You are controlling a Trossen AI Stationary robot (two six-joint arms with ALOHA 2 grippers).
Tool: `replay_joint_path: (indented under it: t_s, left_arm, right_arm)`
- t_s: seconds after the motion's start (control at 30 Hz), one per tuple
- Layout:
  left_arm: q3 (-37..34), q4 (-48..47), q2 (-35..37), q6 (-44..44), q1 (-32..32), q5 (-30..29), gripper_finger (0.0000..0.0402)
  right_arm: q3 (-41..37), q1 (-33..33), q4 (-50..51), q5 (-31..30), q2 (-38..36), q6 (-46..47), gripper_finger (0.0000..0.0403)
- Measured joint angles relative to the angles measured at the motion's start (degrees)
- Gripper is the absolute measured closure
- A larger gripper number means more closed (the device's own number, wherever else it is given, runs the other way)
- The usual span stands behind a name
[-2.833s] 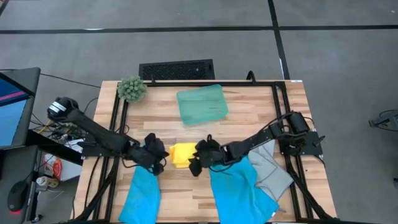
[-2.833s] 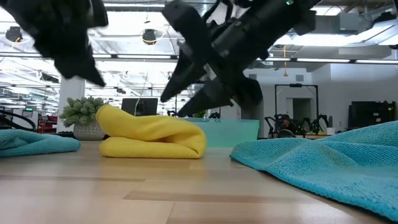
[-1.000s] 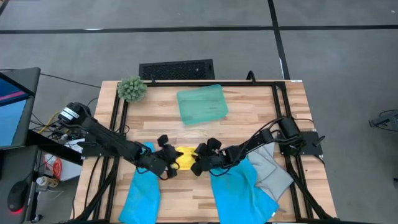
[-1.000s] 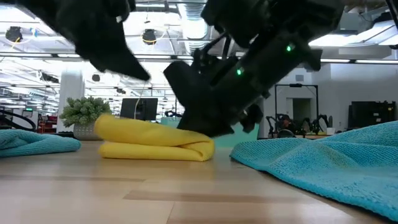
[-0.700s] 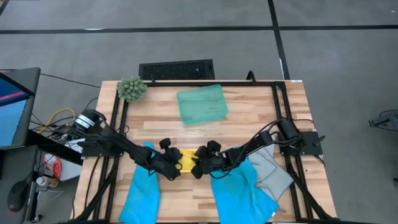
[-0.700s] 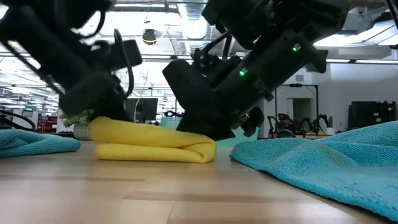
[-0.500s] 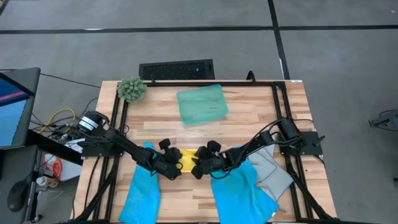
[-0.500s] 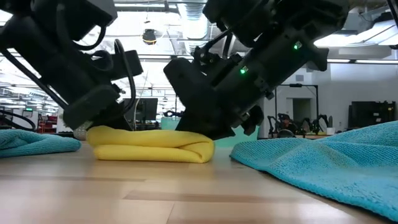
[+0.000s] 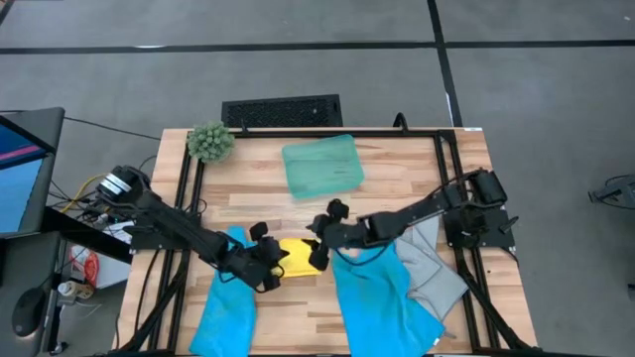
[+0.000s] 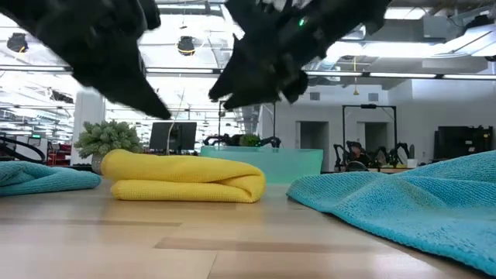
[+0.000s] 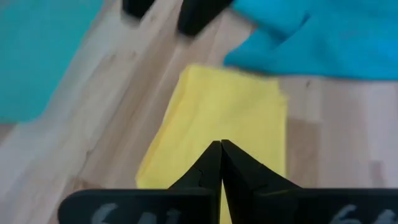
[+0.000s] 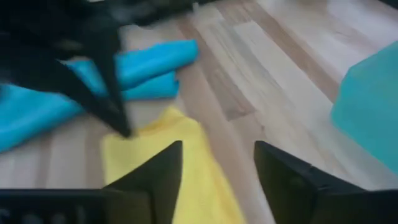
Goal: Fold microfiber towels
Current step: Put the yellow microfiber towel into the bin
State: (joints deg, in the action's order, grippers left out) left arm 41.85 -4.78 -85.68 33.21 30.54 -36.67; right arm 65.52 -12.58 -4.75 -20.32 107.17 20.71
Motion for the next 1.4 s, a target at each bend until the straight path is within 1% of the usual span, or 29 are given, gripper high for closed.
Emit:
replay_joint_path:
  t_s: [0.07, 0.13, 0.23, 0.33, 0.4, 0.5, 0.67, 0.8, 0.87, 0.97, 1.07, 1.2, 1.23, 1.27, 1.4]
  left_arm:
    - [0.04, -1.34, 0.94, 0.03, 1.33, -2.2, 0.0401]
    - [0.04, -2.58, 1.07, 1.01, 2.61, -3.46, 0.0401]
    - [0.04, -4.85, 0.81, 3.52, 4.36, -3.67, 0.0401]
    - [0.04, -7.16, 0.45, 6.12, 6.01, -3.73, 0.0401]
    - [0.02, -7.82, 0.35, 7.8, 6.96, -4.53, 0.0401]
    - [-0.01, -8.9, 0.14, 8.77, 8.22, -5.27, 0.0401]
    - [-0.01, -9.36, 0.16, 9.89, 9.06, -6.19, 0.0401]
    - [-0.01, -9.6, 0.16, 9.95, 9.16, -6.22, 0.0401]
    - [-0.01, -9.69, 0.16, 9.96, 9.16, -6.16, 0.0401]
    - [-0.01, -9.81, 0.16, 10.18, 9.16, -5.54, 0.0401]
    - [-0.01, -9.9, 0.16, 10.57, 9.24, -4.55, 0.0401]
    - [-0.01, -9.92, 0.16, 10.96, 9.84, -4.25, 0.0401]
    - [-0.01, -9.94, 0.16, 11.0, 10.06, -4.24, 0.0401]
    - [-0.01, -9.92, 0.16, 11.01, 10.31, -4.22, 0.0401]
    - [-0.01, -9.95, 0.16, 11.07, 11.2, -4.22, 0.0401]
  right_arm:
    - [-0.06, 1.29, -2.71, 1.26, 2.49, -2.42, 0.0148]
    - [-0.11, 2.25, -7.41, 4.06, 5.76, -4.78, 0.0135]
    - [0.13, 2.95, -16.0, 8.75, 10.4, -7.98, 0.0128]
    - [0.09, 3.83, -20.48, 9.47, 13.66, -9.15, 0.0127]
    - [0.09, 4.56, -21.62, 12.05, 15.36, -9.16, 0.0127]
    - [0.09, 4.85, -20.49, 15.38, 17.22, -8.21, 0.0127]
    - [0.45, 4.02, -18.91, 14.78, 19.96, -6.14, 0.0127]
    - [0.63, 3.08, -18.44, 12.65, 20.79, -6.1, 0.0132]
    - [0.66, 2.83, -18.11, 11.86, 20.83, -6.01, 0.0149]
    - [0.64, 2.84, -17.75, 11.87, 20.83, -5.68, 0.0196]
    - [0.61, 2.86, -17.27, 11.85, 20.81, -5.31, 0.0259]
    - [0.61, 2.66, -17.39, 12.81, 20.63, -5.13, 0.036]
    - [0.59, 2.64, -17.13, 12.95, 20.44, -4.82, 0.0377]
    - [0.58, 2.64, -17.17, 12.91, 20.4, -4.12, 0.0384]
    - [0.17, 2.86, -17.37, 13.12, 18.68, -2.07, 0.0384]
